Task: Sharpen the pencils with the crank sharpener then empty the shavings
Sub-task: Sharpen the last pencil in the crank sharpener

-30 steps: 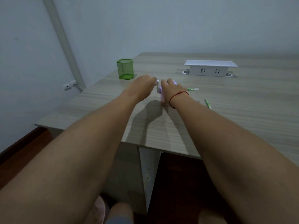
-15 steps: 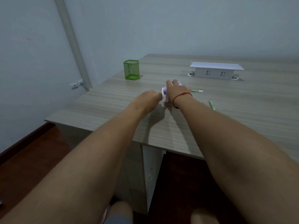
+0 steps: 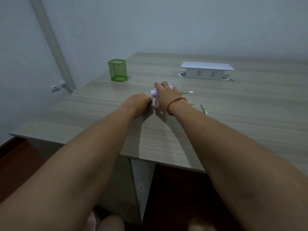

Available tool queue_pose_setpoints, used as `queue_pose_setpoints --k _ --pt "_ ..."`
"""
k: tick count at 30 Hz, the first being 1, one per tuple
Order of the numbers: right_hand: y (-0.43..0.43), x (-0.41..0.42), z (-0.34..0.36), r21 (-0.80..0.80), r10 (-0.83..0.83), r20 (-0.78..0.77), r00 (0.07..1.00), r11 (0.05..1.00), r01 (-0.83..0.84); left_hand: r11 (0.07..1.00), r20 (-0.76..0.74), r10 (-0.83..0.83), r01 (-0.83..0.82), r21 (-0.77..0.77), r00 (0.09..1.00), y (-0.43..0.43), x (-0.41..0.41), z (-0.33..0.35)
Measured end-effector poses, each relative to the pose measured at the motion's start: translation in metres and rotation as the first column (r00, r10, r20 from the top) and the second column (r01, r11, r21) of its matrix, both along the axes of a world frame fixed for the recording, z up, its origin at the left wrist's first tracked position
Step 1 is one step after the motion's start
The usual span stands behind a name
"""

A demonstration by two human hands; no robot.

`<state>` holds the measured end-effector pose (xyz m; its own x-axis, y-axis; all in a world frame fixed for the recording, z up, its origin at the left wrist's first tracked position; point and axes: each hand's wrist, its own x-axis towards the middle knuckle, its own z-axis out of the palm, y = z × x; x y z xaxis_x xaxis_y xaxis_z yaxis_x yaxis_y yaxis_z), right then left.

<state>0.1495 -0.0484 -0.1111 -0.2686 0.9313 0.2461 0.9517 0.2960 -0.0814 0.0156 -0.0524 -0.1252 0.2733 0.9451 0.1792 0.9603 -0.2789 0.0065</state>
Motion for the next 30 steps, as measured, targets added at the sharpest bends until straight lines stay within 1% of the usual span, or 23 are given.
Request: queue_pose_setpoints --k 6,9,12,14,17,19,22,26,30 --pt "0.001 -0.001 0.007 -0.057 -0.026 0.038 0.999 0.998 0.028 0.998 -0.094 0.002 0.004 0.063 0.996 0.028 -0.005 0.009" --pt "0.003 0.001 0.007 -0.044 -0.022 0.034 0.999 0.999 0.023 0.990 -0.132 0.013 0.005 0.141 0.991 0.032 -0.007 0.012" --pt "0.007 -0.002 0.006 -0.075 -0.014 0.033 0.999 0.997 0.017 0.979 -0.104 0.001 0.020 0.201 0.995 0.036 -0.008 0.027" --pt "0.010 -0.004 0.010 -0.102 -0.041 0.044 0.998 0.994 0.045 0.967 -0.089 -0.037 0.058 0.249 0.995 0.035 -0.008 0.042" --pt "0.010 -0.005 0.014 -0.131 -0.061 0.056 0.997 0.989 0.068 0.955 -0.088 -0.088 0.109 0.275 0.992 0.023 -0.010 0.052" --pt "0.010 -0.004 0.014 -0.124 -0.070 0.050 0.996 0.989 0.075 0.951 -0.071 -0.090 0.107 0.290 0.993 0.013 -0.009 0.049" --pt "0.013 -0.007 0.012 -0.118 -0.067 0.025 0.997 0.991 0.070 0.951 -0.062 -0.088 0.103 0.293 0.994 -0.002 -0.007 0.044" --pt "0.013 -0.008 0.013 -0.146 -0.069 0.032 0.997 0.987 0.073 0.947 -0.060 -0.146 0.157 0.281 0.987 -0.022 -0.006 0.031" --pt "0.015 -0.009 0.011 -0.128 -0.054 0.018 0.998 0.990 0.056 0.977 -0.054 -0.106 0.114 0.182 0.993 -0.031 -0.004 0.010"
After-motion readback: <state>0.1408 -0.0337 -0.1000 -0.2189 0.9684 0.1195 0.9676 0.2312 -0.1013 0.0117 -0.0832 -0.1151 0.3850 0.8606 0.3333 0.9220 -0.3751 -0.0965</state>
